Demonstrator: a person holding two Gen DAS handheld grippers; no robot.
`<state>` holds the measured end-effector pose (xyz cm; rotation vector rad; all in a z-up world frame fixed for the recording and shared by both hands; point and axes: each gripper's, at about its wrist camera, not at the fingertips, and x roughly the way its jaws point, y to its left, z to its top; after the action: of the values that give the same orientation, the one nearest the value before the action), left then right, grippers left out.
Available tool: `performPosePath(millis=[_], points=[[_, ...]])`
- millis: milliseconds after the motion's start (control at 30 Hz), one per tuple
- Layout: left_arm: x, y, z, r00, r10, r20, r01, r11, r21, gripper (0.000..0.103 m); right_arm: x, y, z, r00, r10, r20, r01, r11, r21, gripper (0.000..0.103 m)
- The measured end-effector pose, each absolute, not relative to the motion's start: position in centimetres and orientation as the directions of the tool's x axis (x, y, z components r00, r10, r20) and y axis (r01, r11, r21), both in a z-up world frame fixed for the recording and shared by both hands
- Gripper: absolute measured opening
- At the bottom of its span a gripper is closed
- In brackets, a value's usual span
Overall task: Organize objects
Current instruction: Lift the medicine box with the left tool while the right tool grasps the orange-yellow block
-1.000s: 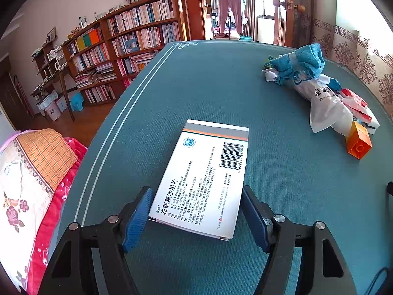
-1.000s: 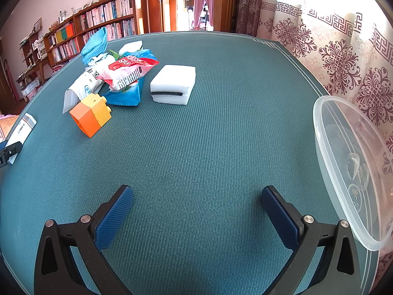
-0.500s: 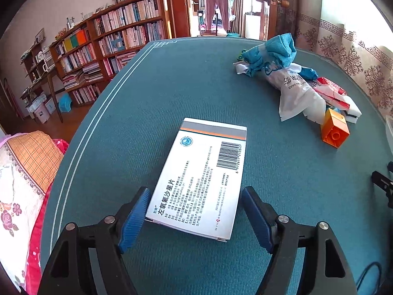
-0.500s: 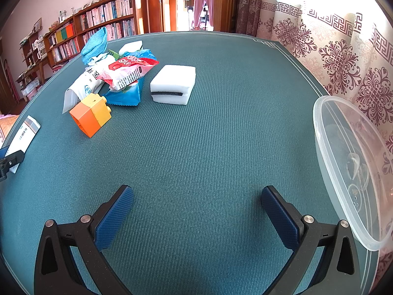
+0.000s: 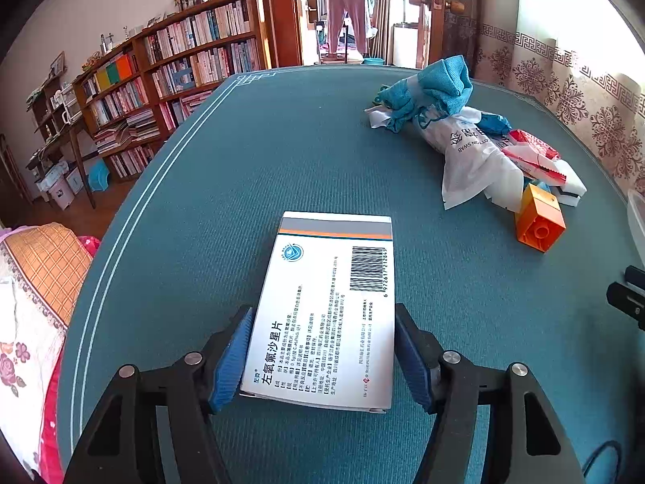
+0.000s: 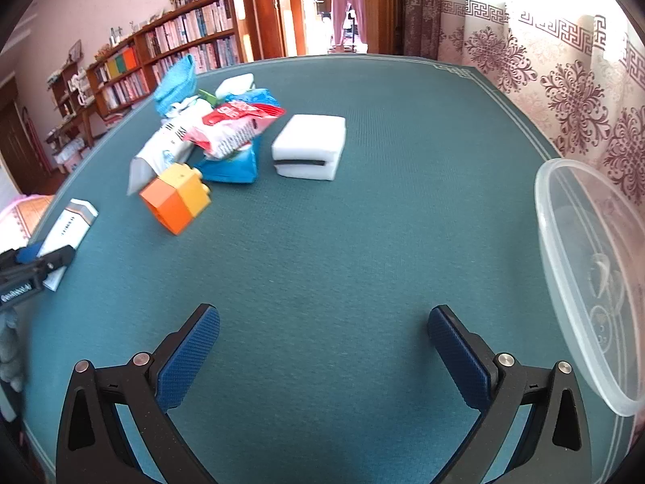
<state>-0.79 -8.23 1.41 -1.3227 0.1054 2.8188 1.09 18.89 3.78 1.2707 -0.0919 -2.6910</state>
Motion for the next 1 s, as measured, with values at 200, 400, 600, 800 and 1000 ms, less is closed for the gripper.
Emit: performPosePath(millis=[200, 400, 600, 800, 1000], points=[[-0.2, -8.0, 2.2, -0.661, 0.011, -0.75, -0.052, -0.998, 0.031, 0.069, -0.5, 15.0, 5.1, -0.623, -0.277, -0.731, 0.244, -0.957, 0.155, 0.095], [0.1, -7.4, 2.4, -0.664, 0.034, -0.747, -0.067, -0.998, 0.015, 0.069, -2.3, 10.9, 5.4, -0.613, -0.33, -0.718, 0.334, -0.932, 0.142, 0.085], [0.4, -6.8, 2.4, -0.663, 0.055, -0.747, -0.088, -0.996, 0.004, 0.069, -4.0, 9.2, 4.7, -0.626, -0.295, -0.722, 0.337, -0.937, 0.091, 0.07], [0.4, -6.4, 2.1, -0.658, 0.064, -0.75, -0.105, -0.994, 0.007, 0.069, -4.6, 8.8, 4.0, -0.625, -0.286, -0.726, 0.338, -0.938, 0.078, 0.051], [0.5, -5.8, 2.5, -0.66, 0.071, -0.748, -0.117, -0.993, 0.009, 0.069, -3.5, 9.4, 4.1, -0.62, -0.311, -0.721, 0.348, -0.932, 0.102, 0.051]])
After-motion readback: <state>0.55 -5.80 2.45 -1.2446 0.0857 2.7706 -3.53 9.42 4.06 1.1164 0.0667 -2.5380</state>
